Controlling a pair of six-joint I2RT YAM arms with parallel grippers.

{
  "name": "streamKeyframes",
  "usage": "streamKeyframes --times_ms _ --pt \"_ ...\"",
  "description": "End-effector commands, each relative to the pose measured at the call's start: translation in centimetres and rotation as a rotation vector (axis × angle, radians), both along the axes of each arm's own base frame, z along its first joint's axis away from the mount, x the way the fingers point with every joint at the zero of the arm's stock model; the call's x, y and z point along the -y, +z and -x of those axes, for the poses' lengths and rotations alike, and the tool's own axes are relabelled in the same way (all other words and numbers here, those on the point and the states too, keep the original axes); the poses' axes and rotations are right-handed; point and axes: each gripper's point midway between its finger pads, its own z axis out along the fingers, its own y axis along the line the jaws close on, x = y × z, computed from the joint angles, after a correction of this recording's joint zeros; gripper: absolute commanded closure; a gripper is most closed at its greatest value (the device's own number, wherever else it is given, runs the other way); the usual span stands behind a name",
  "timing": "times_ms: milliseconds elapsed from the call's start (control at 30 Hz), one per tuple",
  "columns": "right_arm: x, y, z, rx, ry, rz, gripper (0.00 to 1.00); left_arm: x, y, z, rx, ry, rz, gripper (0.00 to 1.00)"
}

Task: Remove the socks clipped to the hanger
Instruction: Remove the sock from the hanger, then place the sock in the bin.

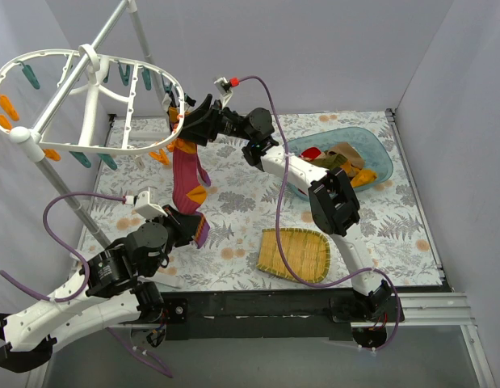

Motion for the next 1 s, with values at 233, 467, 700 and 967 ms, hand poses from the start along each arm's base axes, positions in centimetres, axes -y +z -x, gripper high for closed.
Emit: streamKeyframes --times_ms 233,467,700,967 --pt "0.4 2.1 0.6 0.018 -0.005 -0.067 0.99 -0.1 1.5 0.0 0.021 -0.002 0.017 1.00" --pt "0.8 2.1 0.9 0.019 -0.008 -0.064 0.99 -0.1 1.4 0.1 0.020 -0.006 0.018 1.00" --pt "1.1 1.8 1.2 0.021 -0.018 -0.049 0.39 -0.2 1.5 0.1 0.021 -0.004 0.024 1.00" --pt "1.8 0.9 1.4 0.021 -0.063 -0.014 0.09 -0.1 1.4 0.1 0.022 -0.007 0.024 1.00"
